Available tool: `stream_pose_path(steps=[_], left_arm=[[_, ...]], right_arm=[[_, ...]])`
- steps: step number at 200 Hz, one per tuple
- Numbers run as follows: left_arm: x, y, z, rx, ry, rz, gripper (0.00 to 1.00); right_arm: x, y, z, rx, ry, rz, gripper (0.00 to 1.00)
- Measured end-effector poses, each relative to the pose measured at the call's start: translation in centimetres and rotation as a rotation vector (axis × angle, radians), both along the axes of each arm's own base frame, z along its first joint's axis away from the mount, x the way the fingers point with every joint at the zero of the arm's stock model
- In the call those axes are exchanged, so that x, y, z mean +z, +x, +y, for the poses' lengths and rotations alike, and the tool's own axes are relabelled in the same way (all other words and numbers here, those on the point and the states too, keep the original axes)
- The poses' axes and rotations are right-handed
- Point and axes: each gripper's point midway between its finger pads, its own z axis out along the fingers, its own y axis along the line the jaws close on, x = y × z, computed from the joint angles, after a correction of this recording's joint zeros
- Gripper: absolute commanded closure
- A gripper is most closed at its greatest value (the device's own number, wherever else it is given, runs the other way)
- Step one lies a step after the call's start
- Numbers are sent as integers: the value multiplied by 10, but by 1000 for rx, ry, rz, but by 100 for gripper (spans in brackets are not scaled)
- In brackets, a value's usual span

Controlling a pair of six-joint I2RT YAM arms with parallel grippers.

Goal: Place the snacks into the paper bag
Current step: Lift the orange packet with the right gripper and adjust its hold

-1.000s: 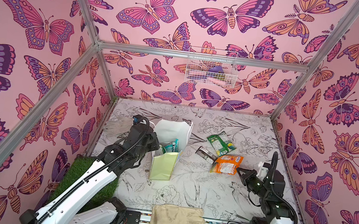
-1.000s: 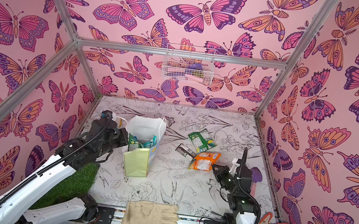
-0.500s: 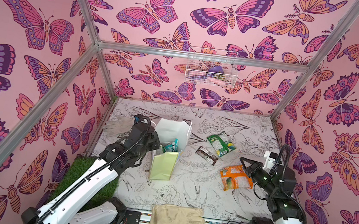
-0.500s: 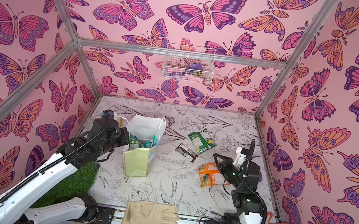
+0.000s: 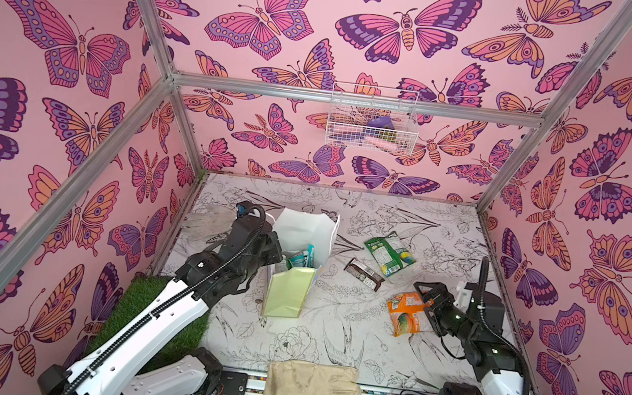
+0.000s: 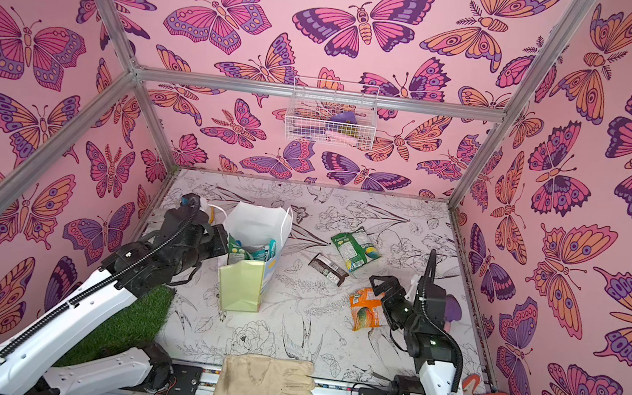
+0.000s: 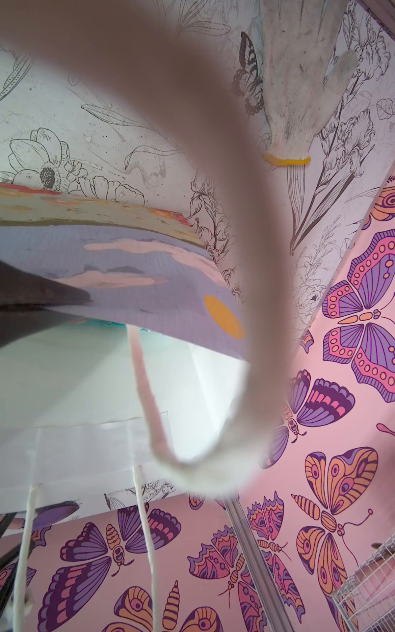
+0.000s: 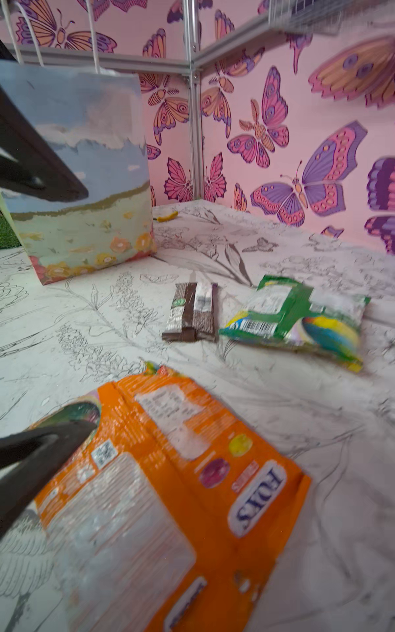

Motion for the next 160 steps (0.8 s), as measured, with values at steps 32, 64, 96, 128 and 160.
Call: stream_pose_path(steps=[32, 64, 96, 128, 160], left_arm=[[0, 0, 0, 0, 0, 0, 100], [0, 0, 0, 0, 0, 0, 100], [-1, 0, 0, 0, 0, 1, 100], [-1, 0, 0, 0, 0, 0, 100], [-1, 0, 0, 0, 0, 0, 100]], right_arm=[[-45, -20, -2, -38, 24, 183, 1], [-58, -33, -9, -83, -3, 268, 1], [-71, -40, -14, -128, -3, 318, 1], [-82, -41, -16, -142, -9, 372, 1], [-84, -34, -16, -144, -12, 379, 2]])
